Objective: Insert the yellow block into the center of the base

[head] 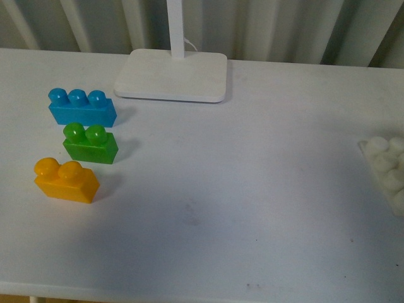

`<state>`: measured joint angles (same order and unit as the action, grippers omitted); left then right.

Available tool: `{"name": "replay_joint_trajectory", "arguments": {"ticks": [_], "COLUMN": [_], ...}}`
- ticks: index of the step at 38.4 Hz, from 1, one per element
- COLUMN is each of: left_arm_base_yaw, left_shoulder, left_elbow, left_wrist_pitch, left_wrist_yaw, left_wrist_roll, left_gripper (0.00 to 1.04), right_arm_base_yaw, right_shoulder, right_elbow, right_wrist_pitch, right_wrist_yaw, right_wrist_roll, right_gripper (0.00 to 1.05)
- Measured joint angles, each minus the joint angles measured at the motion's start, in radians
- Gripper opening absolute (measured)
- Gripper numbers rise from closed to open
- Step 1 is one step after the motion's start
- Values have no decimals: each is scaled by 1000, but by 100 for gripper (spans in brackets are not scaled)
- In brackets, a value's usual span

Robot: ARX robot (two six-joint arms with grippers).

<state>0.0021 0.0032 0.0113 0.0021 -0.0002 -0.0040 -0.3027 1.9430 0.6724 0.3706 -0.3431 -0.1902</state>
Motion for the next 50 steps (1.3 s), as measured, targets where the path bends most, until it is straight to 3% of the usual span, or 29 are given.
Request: {"name": "replay_joint_trajectory", "arguments": {"ticks": [12,29,37,50], "left_arm_base_yaw": [0,0,0,0], "left_shoulder": [0,0,0,0], "left_elbow": [0,0,0,0], "left_wrist_pitch": [0,0,0,0], "left_wrist_yaw": [0,0,0,0], "left_wrist_roll": [0,0,0,0], "left_gripper": [98,98,98,98], "right_arm_base_yaw": [229,608,719,829], "right_shoulder": [-49,26,92,170], "right_elbow": [-2,121,224,378], "right_wrist_pitch": [-92,-116,-158,-230], "right_wrist_yaw": [85,278,351,369], "right_wrist_roll": [72,404,537,628], "right_gripper": [95,95,95,95]}}
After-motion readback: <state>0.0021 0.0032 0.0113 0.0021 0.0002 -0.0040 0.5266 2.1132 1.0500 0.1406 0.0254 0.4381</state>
